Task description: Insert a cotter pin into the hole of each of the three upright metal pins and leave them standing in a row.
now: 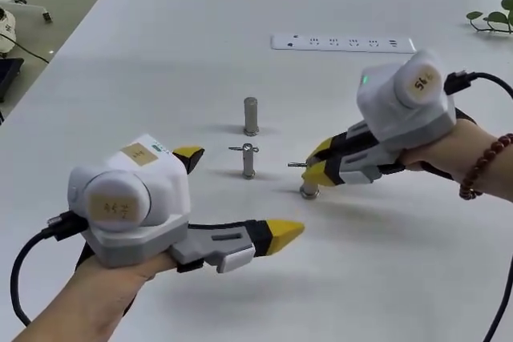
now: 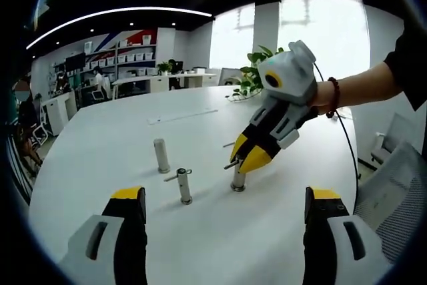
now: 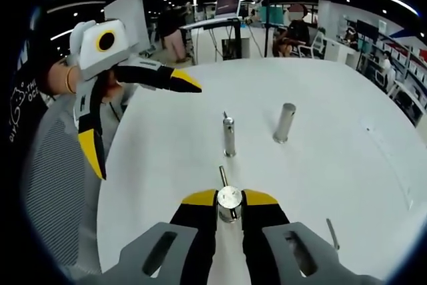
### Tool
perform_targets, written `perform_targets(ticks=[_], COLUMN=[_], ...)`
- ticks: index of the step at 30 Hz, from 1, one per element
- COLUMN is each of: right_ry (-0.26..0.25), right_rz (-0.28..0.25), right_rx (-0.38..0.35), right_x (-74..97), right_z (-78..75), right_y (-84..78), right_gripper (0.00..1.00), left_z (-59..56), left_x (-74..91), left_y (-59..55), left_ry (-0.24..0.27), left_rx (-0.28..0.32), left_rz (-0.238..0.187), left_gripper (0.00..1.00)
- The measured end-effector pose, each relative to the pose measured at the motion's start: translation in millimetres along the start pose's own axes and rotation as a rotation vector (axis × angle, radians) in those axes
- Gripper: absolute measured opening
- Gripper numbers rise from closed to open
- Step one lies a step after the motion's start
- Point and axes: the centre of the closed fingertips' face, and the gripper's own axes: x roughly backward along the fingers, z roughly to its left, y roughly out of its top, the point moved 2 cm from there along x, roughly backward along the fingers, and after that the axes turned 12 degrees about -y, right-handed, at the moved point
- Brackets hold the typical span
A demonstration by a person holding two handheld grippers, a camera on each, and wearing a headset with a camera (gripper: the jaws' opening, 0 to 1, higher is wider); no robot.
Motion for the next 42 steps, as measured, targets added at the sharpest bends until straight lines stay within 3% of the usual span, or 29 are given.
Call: perform_targets(ticks=[14,28,42], right_ry=[-0.001,-0.005,0.026], right_rz=[0.019,0.029,0.020], right_rx=[0.036,0.035,0.029], right_x=[-9.4,-12.3,-11.2], right_z=[-15.9,-19.6,-19.0], right_y=[4.4,4.7,5.2], right_gripper=[0.08,0.08,0.09], left_z=[2.5,4.2,3.8], left_x=[1.1,0.7,-1.5], left_y=[-8.3,-8.3,-11.3], left_ry=[0.017,0.021,0.013], left_rx=[0.006,0.010,0.019], left_rz=[0.032,0.031,0.043], left_gripper=[0.97,0.96,0.95])
